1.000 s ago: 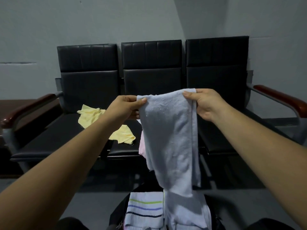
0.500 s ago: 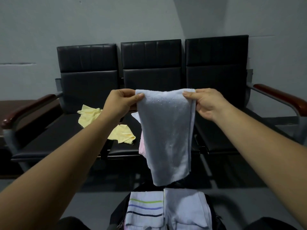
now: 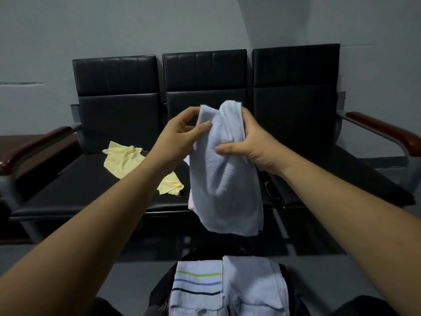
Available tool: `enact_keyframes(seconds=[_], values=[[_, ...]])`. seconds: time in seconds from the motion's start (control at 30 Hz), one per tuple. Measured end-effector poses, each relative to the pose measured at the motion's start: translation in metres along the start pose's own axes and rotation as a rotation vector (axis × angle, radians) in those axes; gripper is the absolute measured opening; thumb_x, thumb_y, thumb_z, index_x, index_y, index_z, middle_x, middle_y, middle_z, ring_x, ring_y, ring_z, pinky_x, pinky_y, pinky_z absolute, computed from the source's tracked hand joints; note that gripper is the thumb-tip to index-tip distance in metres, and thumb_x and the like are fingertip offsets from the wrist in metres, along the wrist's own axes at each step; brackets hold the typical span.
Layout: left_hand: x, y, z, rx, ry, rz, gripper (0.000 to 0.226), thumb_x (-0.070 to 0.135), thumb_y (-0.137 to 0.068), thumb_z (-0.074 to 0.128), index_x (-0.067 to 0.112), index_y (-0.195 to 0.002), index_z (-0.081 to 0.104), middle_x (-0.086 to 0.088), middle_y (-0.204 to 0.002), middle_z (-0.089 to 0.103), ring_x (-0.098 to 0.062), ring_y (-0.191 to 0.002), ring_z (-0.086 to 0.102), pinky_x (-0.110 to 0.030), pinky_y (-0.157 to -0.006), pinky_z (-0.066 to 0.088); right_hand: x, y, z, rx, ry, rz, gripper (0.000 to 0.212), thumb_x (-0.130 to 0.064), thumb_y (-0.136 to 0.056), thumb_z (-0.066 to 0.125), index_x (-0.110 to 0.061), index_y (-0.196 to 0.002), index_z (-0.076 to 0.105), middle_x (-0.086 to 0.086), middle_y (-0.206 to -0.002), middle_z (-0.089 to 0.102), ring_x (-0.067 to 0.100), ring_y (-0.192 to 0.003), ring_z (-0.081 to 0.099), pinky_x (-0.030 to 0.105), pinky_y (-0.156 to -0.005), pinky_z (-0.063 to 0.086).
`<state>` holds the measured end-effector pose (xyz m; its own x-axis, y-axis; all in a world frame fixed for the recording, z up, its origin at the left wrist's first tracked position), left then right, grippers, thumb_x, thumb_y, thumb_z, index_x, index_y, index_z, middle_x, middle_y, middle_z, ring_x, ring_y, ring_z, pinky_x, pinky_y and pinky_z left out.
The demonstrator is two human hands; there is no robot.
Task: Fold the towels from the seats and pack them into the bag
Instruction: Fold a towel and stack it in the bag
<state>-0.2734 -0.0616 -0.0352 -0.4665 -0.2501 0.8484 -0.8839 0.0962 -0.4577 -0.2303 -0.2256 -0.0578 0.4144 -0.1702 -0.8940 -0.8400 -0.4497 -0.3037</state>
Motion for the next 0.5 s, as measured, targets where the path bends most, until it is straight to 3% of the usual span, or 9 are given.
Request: enact_keyframes(seconds=[0.07, 0.17, 0.27, 0.33, 0.4, 0.5], values=[[-0.001, -0.001, -0.001, 0.053, -0.034, 0.001, 0.025, 0.023, -0.099, 0.063, 0.014, -0.122, 0.06, -0.003, -0.102, 0.074, -0.02, -0.092, 0.074, -0.034, -0.071, 0.062, 0.0, -0.002, 0.002, 0.067, -0.052, -0.002, 0.093, -0.025, -0.071, 0.092, -0.03, -0.148, 0.039, -0.008, -0.135, 0.06, 0.012, -0.123, 0.06, 0.04, -0.101, 0.054], [-0.023, 0.005, -0.001, 0.116, 0.259, -0.21, 0.039, 0.029, -0.089, 0.071, 0.005, -0.114, 0.054, -0.006, -0.09, 0.068, -0.014, -0.07, 0.07, -0.029, -0.055, 0.056, -0.002, -0.004, -0.007, 0.196, -0.293, -0.006, 0.074, -0.012, -0.074, 0.088, -0.024, -0.137, 0.05, 0.002, -0.125, 0.068, 0.018, -0.113, 0.069, 0.041, -0.094, 0.058], [-0.05, 0.026, 0.031, -0.282, 0.301, -0.45, 0.038, 0.028, -0.086, 0.073, 0.006, -0.115, 0.065, -0.009, -0.11, 0.074, -0.022, -0.098, 0.073, -0.033, -0.079, 0.058, -0.002, -0.006, -0.016, 0.25, -0.551, 0.034, 0.062, -0.004, -0.078, 0.083, -0.016, -0.131, 0.055, 0.011, -0.121, 0.07, 0.024, -0.106, 0.072, 0.042, -0.087, 0.06], [-0.061, 0.04, 0.042, -0.39, 0.236, -0.508, 0.032, 0.02, -0.09, 0.071, 0.004, -0.118, 0.068, -0.009, -0.115, 0.074, -0.024, -0.107, 0.071, -0.033, -0.087, 0.056, 0.001, -0.006, -0.022, 0.273, -0.598, 0.097, 0.056, -0.003, -0.078, 0.083, -0.014, -0.127, 0.058, 0.012, -0.117, 0.072, 0.025, -0.102, 0.074, 0.042, -0.085, 0.061], [-0.063, 0.042, 0.043, -0.311, 0.342, -0.52, 0.03, 0.017, -0.093, 0.065, 0.002, -0.119, 0.067, -0.013, -0.116, 0.073, -0.026, -0.108, 0.07, -0.033, -0.085, 0.057, 0.012, -0.006, -0.026, 0.315, -0.598, 0.186, 0.055, -0.003, -0.078, 0.083, -0.011, -0.127, 0.06, 0.014, -0.115, 0.073, 0.024, -0.098, 0.075, 0.041, -0.082, 0.062], [-0.064, 0.039, 0.039, -0.108, 0.548, -0.53, 0.032, 0.019, -0.093, 0.067, 0.005, -0.122, 0.067, -0.019, -0.12, 0.071, -0.035, -0.114, 0.067, -0.049, -0.101, 0.052, 0.037, 0.001, -0.027, 0.376, -0.561, 0.346, 0.055, -0.011, -0.082, 0.081, 0.003, -0.13, 0.056, 0.018, -0.105, 0.074, 0.024, -0.085, 0.077, 0.037, -0.069, 0.062]])
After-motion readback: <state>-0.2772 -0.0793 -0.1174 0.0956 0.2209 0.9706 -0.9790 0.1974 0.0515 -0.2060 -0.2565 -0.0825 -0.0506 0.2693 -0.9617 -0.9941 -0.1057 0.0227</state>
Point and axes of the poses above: each hand's wrist, its own y-axis away from the middle knuckle, its own z-axis out of the palm, x = y × z, the point moved 7 cm from there along -y, towards the middle knuckle
